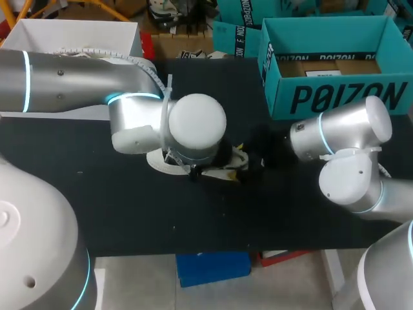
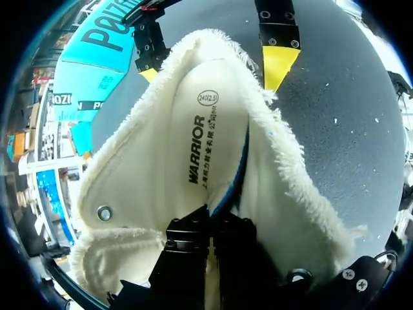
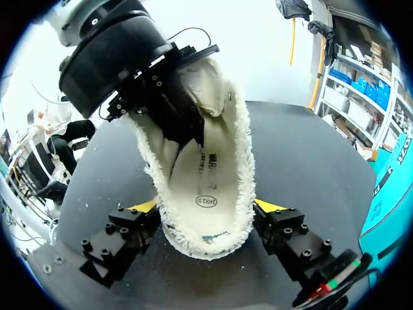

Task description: Take the shoe out of the shoebox, open the shoe tongue, remove and reinsert the insole, then place the shoe into the shoebox

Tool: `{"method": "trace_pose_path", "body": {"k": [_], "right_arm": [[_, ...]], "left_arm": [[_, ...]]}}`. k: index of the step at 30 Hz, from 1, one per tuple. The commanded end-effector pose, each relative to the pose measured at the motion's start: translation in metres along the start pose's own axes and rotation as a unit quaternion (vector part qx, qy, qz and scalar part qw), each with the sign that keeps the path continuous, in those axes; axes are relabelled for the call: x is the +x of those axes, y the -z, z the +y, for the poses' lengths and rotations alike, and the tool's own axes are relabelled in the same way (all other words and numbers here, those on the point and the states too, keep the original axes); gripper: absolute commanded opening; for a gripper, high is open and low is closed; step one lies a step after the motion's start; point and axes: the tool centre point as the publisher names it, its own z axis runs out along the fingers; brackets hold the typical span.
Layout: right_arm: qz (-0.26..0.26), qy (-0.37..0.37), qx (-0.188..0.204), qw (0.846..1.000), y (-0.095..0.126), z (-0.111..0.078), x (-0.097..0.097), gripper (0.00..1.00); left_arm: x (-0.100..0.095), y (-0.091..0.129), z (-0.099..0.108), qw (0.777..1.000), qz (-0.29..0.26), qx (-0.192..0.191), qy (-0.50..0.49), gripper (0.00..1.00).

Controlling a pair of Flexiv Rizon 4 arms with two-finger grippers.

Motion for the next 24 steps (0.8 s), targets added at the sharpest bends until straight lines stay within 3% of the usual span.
{"method": "trace_pose_path", "body": {"k": [1, 9, 24], "right_arm": [[-0.001, 0.0, 0.001, 1.0, -0.002, -0.003, 0.0, 0.0], [-0.001, 0.0, 0.001, 1.0, -0.002, -0.003, 0.0, 0.0], [-0.001, 0.0, 0.001, 1.0, -0.002, -0.003, 0.0, 0.0]], "left_arm": [[-0.007, -0.032, 0.014, 0.997, 0.033, 0.075, -0.007, 0.0], [-0.004, 0.001, 0.006, 0.989, 0.077, 0.127, -0.013, 0.0], [-0.004, 0.044, -0.01, 0.979, 0.112, 0.17, -0.009, 0.0]]}}
